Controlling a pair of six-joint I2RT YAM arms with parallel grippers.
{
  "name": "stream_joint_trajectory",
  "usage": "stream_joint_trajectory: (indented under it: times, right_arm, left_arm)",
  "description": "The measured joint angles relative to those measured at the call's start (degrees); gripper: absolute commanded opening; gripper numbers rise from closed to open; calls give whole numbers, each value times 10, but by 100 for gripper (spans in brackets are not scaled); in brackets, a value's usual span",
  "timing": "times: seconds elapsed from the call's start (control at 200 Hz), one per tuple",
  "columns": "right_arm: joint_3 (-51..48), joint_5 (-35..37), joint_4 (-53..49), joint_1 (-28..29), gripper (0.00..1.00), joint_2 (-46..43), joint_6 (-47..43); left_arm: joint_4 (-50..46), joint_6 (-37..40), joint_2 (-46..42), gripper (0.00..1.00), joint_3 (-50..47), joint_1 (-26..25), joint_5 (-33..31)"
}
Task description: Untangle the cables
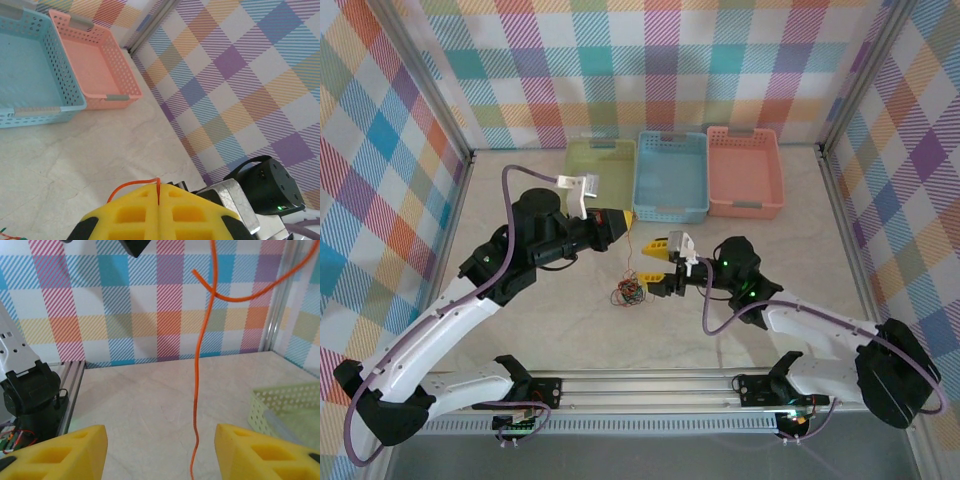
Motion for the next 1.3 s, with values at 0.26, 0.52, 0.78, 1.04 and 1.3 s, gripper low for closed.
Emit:
stream_joint_trajectory:
  times: [0.26, 0.52, 0.78, 1.04, 1.3]
  right_arm:
    - [35, -10, 41, 16, 54, 102, -40]
    - [56, -22, 63, 17, 40, 173, -42]
    - [56, 2, 84, 17, 27, 243, -33]
    - [56, 22, 95, 17, 36, 282, -20]
    - [56, 38, 81, 17, 39, 282, -19]
  left_arm:
    - [-24, -11, 15, 0, 36, 0, 14]
    - [-42, -24, 24, 0, 82, 0, 27]
    - [-68, -34, 48, 0, 174, 0, 46]
    - [-113, -33, 74, 0, 311, 0, 49]
    - [-153, -18, 116, 0, 456, 0, 47]
